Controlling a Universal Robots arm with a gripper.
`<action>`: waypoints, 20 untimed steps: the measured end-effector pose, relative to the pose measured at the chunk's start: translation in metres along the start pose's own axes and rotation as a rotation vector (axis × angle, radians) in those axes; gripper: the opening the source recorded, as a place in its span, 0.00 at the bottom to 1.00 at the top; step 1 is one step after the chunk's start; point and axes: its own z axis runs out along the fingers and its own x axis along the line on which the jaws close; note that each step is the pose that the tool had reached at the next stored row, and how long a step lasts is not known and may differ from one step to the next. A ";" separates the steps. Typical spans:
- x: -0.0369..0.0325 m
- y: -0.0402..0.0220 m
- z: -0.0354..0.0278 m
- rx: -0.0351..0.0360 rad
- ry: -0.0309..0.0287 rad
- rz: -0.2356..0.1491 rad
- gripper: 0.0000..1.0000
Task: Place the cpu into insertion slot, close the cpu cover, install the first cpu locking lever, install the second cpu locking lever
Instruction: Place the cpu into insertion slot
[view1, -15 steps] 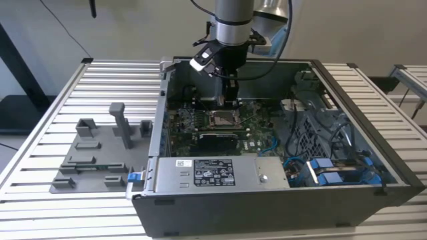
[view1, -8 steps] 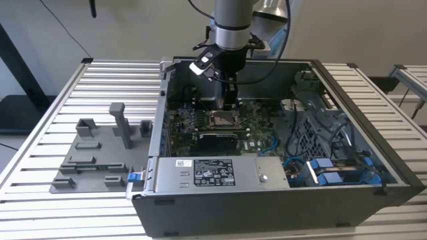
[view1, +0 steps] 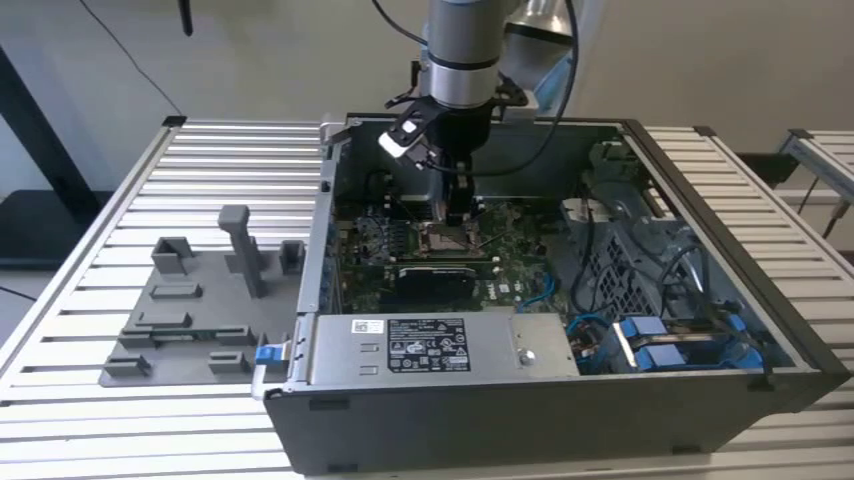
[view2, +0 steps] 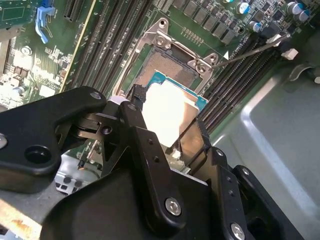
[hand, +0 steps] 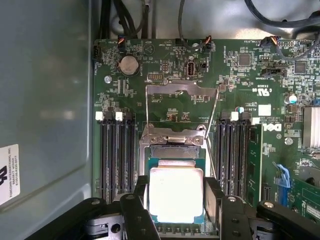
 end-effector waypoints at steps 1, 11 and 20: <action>0.0000 0.0000 0.0010 0.0000 0.0000 0.000 0.54; -0.0003 -0.0006 0.0138 0.0000 0.0000 0.001 0.54; -0.0004 -0.0011 0.0238 -0.0001 0.0000 0.002 0.54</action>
